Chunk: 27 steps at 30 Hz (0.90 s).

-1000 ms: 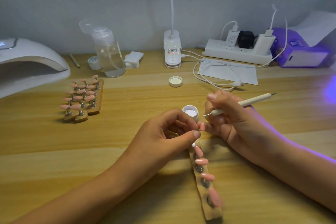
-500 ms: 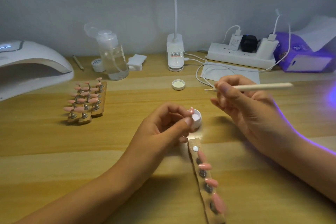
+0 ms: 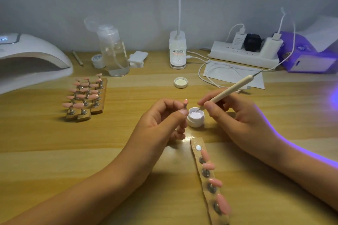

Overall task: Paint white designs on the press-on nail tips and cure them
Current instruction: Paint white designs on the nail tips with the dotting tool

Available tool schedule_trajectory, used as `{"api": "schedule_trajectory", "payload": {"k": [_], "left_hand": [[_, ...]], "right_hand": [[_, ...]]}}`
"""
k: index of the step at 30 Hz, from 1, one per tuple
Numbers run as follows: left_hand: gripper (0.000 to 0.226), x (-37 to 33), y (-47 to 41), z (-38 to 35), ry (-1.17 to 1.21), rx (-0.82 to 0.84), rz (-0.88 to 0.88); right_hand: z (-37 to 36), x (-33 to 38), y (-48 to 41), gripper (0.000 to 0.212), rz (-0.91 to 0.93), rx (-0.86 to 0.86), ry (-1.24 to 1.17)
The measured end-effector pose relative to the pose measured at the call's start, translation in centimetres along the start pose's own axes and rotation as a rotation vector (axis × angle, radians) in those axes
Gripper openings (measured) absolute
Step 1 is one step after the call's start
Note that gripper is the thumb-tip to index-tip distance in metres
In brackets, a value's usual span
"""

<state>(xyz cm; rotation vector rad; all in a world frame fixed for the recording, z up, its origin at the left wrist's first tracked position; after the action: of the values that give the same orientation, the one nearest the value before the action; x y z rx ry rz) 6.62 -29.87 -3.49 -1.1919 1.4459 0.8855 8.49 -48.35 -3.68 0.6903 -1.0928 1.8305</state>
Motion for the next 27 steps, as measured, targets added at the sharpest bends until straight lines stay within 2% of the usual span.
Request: {"api": "schedule_trajectory", "payload": {"k": [2, 7, 11, 19, 23, 27], "left_hand": [[0.005, -0.09, 0.0, -0.03, 0.01, -0.004, 0.002], [0.019, -0.02, -0.03, 0.06, -0.003, -0.001, 0.004], [0.011, 0.05, -0.1, 0.14, 0.001, 0.005, 0.008], [0.013, 0.12, -0.06, 0.17, -0.027, 0.027, -0.007], [0.014, 0.05, -0.03, 0.05, -0.009, 0.037, -0.007], [0.014, -0.03, 0.08, -0.16, -0.002, 0.063, -0.008]], "right_hand": [[-0.04, -0.21, -0.1, 0.013, -0.013, 0.016, 0.016], [-0.13, -0.47, -0.22, 0.009, 0.014, 0.043, 0.058], [-0.24, -0.45, -0.23, 0.009, 0.055, 0.062, 0.095], [-0.21, -0.32, -0.23, 0.009, 0.07, 0.065, 0.125], [0.16, 0.0, -0.11, 0.013, 0.027, -0.03, -0.011], [0.62, 0.43, -0.07, 0.008, -0.016, -0.108, -0.184]]}}
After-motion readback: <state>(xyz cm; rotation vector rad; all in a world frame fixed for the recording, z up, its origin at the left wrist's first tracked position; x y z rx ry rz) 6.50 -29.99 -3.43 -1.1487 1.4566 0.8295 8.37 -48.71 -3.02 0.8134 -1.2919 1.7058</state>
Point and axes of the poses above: each hand's wrist, its own y-axis away from the middle knuckle, its own z-axis out of the back of the hand, x = y × z, the point moved 1 cm from there along -y, towards the middle knuckle, and after that the axes turned 1 degree about -z, right-handed, at the moved point
